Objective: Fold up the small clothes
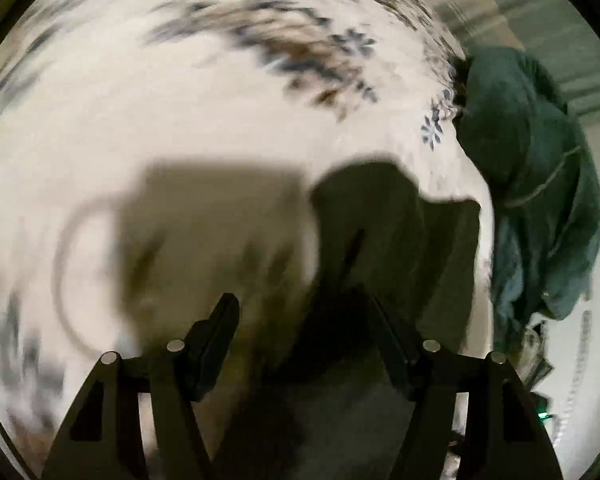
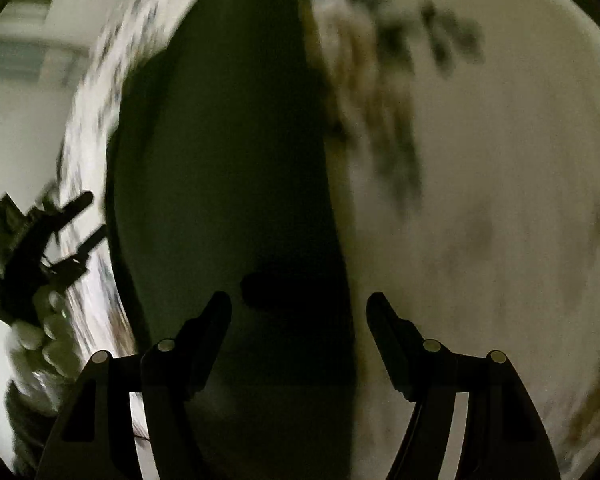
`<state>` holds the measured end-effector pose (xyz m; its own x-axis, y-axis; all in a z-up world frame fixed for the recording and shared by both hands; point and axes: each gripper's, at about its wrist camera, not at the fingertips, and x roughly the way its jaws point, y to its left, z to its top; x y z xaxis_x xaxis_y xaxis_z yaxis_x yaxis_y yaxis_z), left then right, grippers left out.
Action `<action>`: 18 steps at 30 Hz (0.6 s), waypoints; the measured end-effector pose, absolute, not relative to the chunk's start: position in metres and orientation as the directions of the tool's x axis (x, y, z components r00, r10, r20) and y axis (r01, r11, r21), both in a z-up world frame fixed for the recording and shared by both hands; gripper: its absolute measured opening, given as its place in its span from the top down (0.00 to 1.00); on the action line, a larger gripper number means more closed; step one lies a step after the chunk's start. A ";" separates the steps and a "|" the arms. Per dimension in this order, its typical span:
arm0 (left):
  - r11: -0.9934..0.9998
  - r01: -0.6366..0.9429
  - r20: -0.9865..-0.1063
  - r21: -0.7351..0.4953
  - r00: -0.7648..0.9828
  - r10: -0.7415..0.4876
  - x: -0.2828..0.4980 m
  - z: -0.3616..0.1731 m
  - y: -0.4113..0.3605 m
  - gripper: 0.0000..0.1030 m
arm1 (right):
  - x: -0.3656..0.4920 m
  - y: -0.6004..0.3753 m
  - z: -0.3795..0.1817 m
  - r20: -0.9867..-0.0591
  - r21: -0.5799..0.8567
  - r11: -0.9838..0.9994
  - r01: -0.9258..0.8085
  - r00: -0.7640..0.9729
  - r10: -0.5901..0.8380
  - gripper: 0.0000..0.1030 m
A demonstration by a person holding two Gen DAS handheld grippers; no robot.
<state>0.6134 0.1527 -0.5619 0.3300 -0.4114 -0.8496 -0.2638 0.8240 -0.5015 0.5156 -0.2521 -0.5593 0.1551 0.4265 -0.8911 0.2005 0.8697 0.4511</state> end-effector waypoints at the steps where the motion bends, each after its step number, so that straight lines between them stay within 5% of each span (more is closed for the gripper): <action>1: 0.836 -0.234 -0.851 -0.496 0.323 -0.414 0.639 -0.566 0.146 0.40 | 0.536 -0.258 -0.557 -0.890 0.449 0.869 0.207 0.184 0.417 0.30; 2: 0.856 -0.199 -0.857 -0.478 0.322 -0.403 0.660 -0.569 0.138 0.40 | 0.554 -0.264 -0.558 -0.884 0.462 0.860 0.219 0.197 0.424 0.30; 3: 0.865 -0.164 -0.853 -0.473 0.332 -0.403 0.671 -0.571 0.131 0.52 | 0.572 -0.270 -0.560 -0.872 0.485 0.840 0.241 0.210 0.443 0.30; 4: 0.885 -0.114 -0.853 -0.452 0.346 -0.391 0.682 -0.572 0.124 0.94 | 0.587 -0.278 -0.563 -0.852 0.521 0.813 0.261 0.222 0.474 0.30; 5: 0.906 -0.082 -0.867 -0.415 0.338 -0.366 0.687 -0.573 0.119 0.97 | 0.597 -0.284 -0.564 -0.836 0.547 0.791 0.274 0.235 0.496 0.40; 6: 0.921 -0.056 -0.874 -0.386 0.340 -0.346 0.686 -0.570 0.117 0.97 | 0.605 -0.290 -0.564 -0.832 0.552 0.785 0.280 0.248 0.497 0.66; 9: 0.937 -0.060 -0.883 -0.343 0.361 -0.300 0.698 -0.572 0.124 0.97 | 0.610 -0.298 -0.557 -0.865 0.489 0.821 0.293 0.280 0.416 0.78; 16: 0.926 -0.077 -0.889 -0.369 0.322 -0.327 0.696 -0.579 0.127 0.92 | 0.603 -0.289 -0.563 -0.869 0.489 0.802 0.343 0.272 0.413 0.76; 18: 0.912 -0.103 -0.882 -0.398 0.317 -0.349 0.690 -0.570 0.131 0.92 | 0.600 -0.273 -0.560 -0.872 0.486 0.806 0.337 0.243 0.424 0.58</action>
